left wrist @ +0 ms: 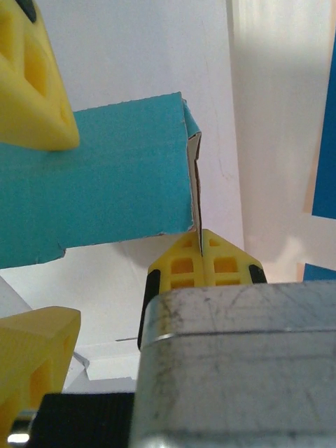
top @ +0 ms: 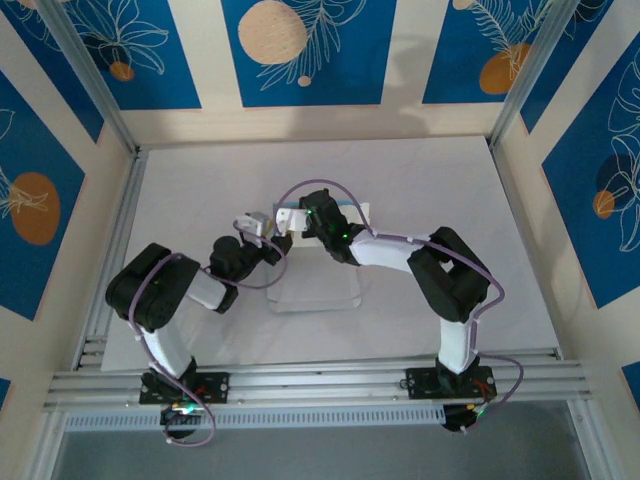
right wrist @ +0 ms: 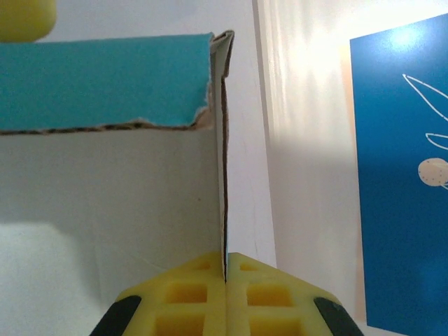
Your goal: Fold the paper box
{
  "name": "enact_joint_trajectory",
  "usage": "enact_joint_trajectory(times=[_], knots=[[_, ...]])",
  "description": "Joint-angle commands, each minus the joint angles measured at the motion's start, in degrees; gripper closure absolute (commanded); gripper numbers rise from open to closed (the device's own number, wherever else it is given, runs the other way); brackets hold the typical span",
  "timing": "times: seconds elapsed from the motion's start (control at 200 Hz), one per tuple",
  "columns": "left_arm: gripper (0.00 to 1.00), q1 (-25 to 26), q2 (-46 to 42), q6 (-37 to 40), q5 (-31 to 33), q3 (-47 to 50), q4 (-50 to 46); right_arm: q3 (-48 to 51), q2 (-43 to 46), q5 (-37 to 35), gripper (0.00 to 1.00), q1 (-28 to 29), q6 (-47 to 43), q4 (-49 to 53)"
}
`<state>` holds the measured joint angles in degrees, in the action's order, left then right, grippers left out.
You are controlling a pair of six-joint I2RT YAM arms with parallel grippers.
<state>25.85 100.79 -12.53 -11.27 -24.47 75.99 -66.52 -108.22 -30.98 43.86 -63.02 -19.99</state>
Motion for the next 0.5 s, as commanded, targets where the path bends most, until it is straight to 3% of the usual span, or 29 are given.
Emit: enact_joint_trajectory(times=[0.0,0.495], knots=[[0.39,-0.4,-1.9,-1.1,-3.8,0.1,1.6,0.4,2.3,3.7,1.0,0.2,-1.1,-2.0],[0.39,-0.5,-3.5,2.4,-3.7,-0.8,-5.9,6.4,1.2,1.3,1.0,1.9,-14.7,-18.8]])
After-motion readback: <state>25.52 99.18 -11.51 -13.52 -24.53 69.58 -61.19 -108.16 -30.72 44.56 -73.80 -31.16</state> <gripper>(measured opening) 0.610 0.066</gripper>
